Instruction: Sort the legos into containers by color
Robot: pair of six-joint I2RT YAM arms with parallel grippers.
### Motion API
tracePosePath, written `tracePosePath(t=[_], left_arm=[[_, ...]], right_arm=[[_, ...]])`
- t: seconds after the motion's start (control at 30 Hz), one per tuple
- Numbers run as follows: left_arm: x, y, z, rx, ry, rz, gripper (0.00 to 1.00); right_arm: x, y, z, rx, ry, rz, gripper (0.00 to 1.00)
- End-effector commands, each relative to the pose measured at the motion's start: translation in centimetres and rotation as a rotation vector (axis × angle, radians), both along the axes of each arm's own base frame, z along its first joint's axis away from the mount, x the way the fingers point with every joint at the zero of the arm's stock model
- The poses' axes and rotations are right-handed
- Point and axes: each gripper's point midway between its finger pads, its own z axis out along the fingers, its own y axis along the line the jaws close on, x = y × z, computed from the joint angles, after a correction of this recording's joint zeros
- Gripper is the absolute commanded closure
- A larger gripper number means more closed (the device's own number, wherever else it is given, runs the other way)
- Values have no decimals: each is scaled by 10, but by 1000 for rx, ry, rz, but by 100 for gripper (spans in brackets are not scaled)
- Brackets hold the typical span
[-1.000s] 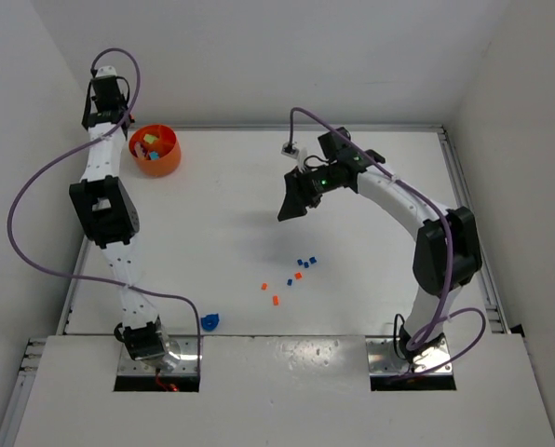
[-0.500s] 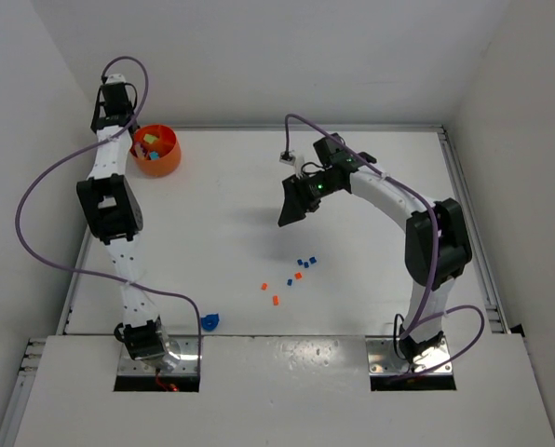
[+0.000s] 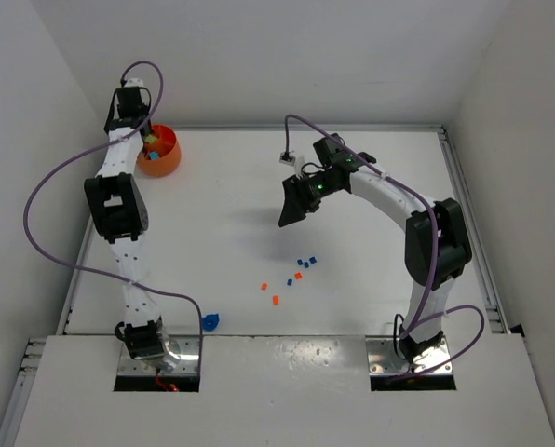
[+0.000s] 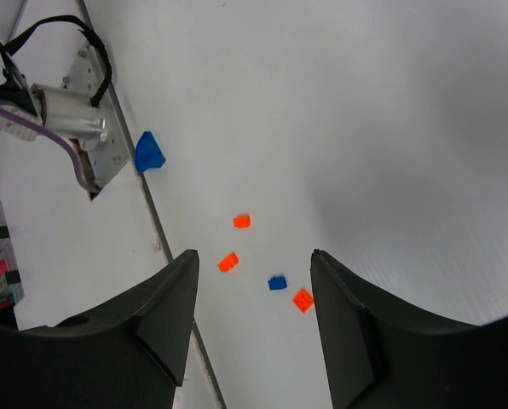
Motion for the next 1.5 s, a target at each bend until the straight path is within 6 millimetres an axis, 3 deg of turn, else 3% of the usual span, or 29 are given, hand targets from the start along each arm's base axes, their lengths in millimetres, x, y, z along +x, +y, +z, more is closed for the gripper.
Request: tracePosePath(t=[0.0,0.03,0.07,0.23,0.3,0.43,0.53,0.57,0.6,0.67,0.73,0.77,0.8,0.87,0.9,0.93,1.0,1.03,1.13,1.27,1.33,1.47], left_arm=[[5,-7,11,1,-32,-38,100],[3,-9,5,3,-10,-56,100],[2,-13,6,1,-6,-80,89],[-1,-15,19,-1,-24,-91,56],[-4,-6,26,-4,-39,-51,49],[-10,12,67,-8,-122,-9,49],[-19,25,130,-17,-268,20,49],[-21,22,150,-13,-309,5,49],[-32,25,186,-14,-380,4,49],[-43,17,221,-30,-441,-52,49],[-77,4,281,-15,-525,-96,49],[-76,1,268,-32,-492,-112,49],[-96,-9,278,-28,-488,-141,49],[-118,-35,269,-61,-432,-254,49],[-145,-46,260,-60,-392,-302,49],[-160,-70,249,-98,-356,-413,49],[-189,-85,234,-111,-321,-476,45],[-217,-102,218,-139,-295,-524,45],[-264,-125,193,-191,-261,-573,43],[-308,-157,170,-281,-214,-666,42],[-323,-166,173,-279,-232,-692,41],[-337,-178,159,-337,-205,-719,39]], right_arm=[[10,3,12,25,-42,12,45],[10,3,12,25,-42,12,45],[10,3,9,22,-34,12,45],[11,3,11,22,-34,12,45],[12,3,10,13,-38,6,45],[12,-1,14,-15,-92,-5,46],[8,-3,13,-38,-116,-5,46],[6,-4,17,-35,-123,-5,46],[5,-5,21,-28,-138,-6,46],[-1,-10,15,-44,-144,2,46],[-8,-15,14,-53,-146,19,49],[-11,-17,15,-53,-165,33,50],[-19,-20,13,-61,-144,60,50],[-37,-26,6,-79,-157,150,51],[-55,-35,-3,-108,-87,197,51],[-63,-37,-6,-114,-118,268,51],[-82,-50,-28,-174,-71,324,51],[-94,-55,-35,-217,-101,370,51],[-98,-55,-43,-267,-199,394,51],[-104,-64,-71,-402,-280,457,51],[-108,-70,-86,-430,-305,486,51],[-109,-71,-95,-426,-395,564,45]])
